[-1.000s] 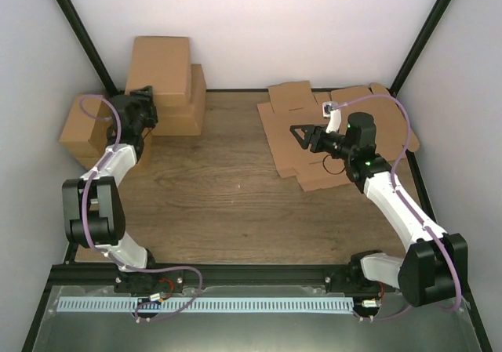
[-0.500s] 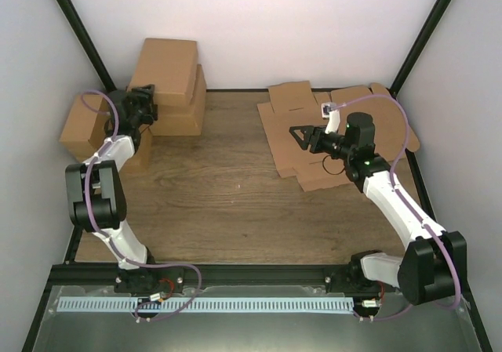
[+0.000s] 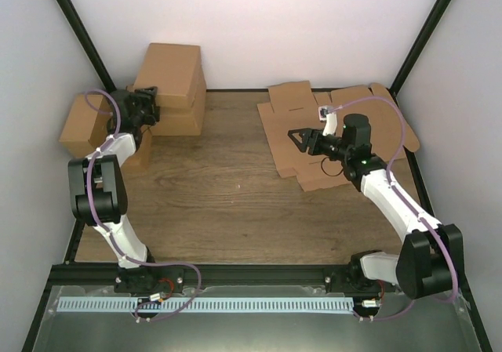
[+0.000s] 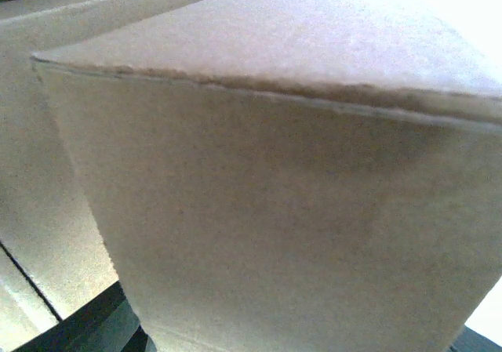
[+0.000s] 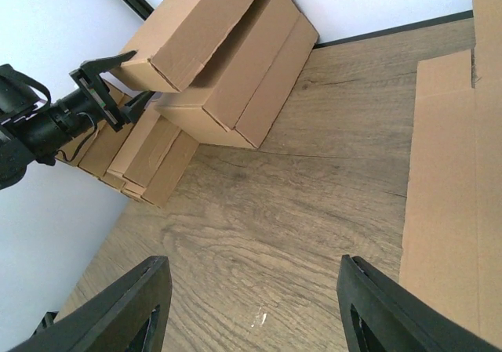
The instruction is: Fold the paper box
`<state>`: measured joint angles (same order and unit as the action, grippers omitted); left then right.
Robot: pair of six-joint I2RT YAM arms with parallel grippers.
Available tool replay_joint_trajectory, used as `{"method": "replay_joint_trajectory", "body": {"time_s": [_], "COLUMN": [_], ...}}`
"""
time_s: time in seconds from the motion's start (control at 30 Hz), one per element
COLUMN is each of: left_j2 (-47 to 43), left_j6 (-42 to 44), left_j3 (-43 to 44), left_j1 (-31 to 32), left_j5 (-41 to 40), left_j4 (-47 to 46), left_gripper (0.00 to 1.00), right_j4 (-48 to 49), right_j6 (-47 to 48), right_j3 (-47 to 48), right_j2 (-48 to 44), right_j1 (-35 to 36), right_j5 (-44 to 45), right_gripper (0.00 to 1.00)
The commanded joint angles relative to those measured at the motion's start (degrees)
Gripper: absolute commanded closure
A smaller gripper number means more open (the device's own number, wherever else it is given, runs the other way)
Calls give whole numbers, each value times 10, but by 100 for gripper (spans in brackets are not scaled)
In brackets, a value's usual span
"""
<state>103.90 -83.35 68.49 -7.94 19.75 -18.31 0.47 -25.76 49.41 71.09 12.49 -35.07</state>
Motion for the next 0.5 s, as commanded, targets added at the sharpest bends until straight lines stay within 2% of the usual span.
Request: {"method": "replay_joint_trajectory", "body": {"time_s": [0.0, 0.2, 0.27, 0.37, 0.47], "left_j2": [11, 16, 16, 18, 18], "left_j6": [8, 8, 8, 7, 8], "left_j3": [23, 25, 24, 24, 25], "left_j1": [-2, -2, -2, -2, -2], "left_j5": [-5, -14, -16, -16, -19], "left_j4": [-22, -10, -1, 15, 36], "left_gripper": [44, 41, 34, 12, 1], "right_j4": [8, 14, 15, 18, 18], "right_j6": [13, 8, 7, 6, 5], "right_j3": [9, 6, 6, 7, 7], "right_j2": [9, 15, 16, 19, 21], "right_j1": [-3, -3, -3, -3, -3], "right_j5": [-5, -8, -9, -10, -14], "right_gripper": [40, 40, 40, 40, 40]}}
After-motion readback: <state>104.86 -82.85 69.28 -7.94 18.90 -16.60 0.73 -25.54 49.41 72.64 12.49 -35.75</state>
